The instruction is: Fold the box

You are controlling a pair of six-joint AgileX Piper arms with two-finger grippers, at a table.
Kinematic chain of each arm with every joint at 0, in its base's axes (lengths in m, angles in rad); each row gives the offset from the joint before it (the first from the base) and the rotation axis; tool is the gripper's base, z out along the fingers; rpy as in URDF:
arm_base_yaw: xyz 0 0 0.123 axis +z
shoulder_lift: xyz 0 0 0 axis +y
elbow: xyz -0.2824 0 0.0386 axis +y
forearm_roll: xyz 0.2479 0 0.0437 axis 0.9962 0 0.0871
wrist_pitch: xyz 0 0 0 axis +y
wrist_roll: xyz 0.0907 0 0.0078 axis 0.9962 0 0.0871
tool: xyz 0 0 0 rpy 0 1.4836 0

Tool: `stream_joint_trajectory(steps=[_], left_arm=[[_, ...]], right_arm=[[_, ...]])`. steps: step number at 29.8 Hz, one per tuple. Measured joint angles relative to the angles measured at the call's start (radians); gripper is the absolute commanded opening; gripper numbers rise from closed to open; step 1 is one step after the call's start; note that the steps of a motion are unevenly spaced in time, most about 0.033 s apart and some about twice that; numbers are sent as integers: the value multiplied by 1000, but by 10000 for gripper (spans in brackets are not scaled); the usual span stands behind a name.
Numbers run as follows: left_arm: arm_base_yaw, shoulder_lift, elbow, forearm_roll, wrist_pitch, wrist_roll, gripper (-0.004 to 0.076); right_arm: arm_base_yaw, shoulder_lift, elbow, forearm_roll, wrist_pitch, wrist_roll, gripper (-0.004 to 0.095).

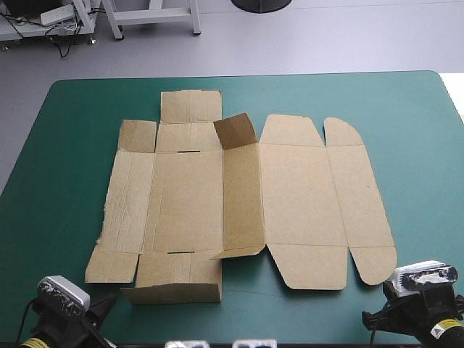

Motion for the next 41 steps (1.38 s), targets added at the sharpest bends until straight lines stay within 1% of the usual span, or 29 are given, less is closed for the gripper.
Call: stream_joint_trajectory(steps=[14,21,24,29,37,41], left_arm=[[0,0,0,-13,-2,1,-10],[0,0,-9,-51,-81,4,-10],[0,17,-57,-51,-129,4,-10],[0,154,-218,1,-184,7,-10],[0,529,-497,144,-241,26,-10],[0,694,-614,245,-248,-22,-10]], right_arm=[[0,0,0,0,0,0,-5],[0,0,0,0,0,0,-5],[0,0,0,0,0,0,-5],[0,0,0,0,0,0,-5],[0,0,0,0,0,0,-5],[0,0,0,0,0,0,-5]])
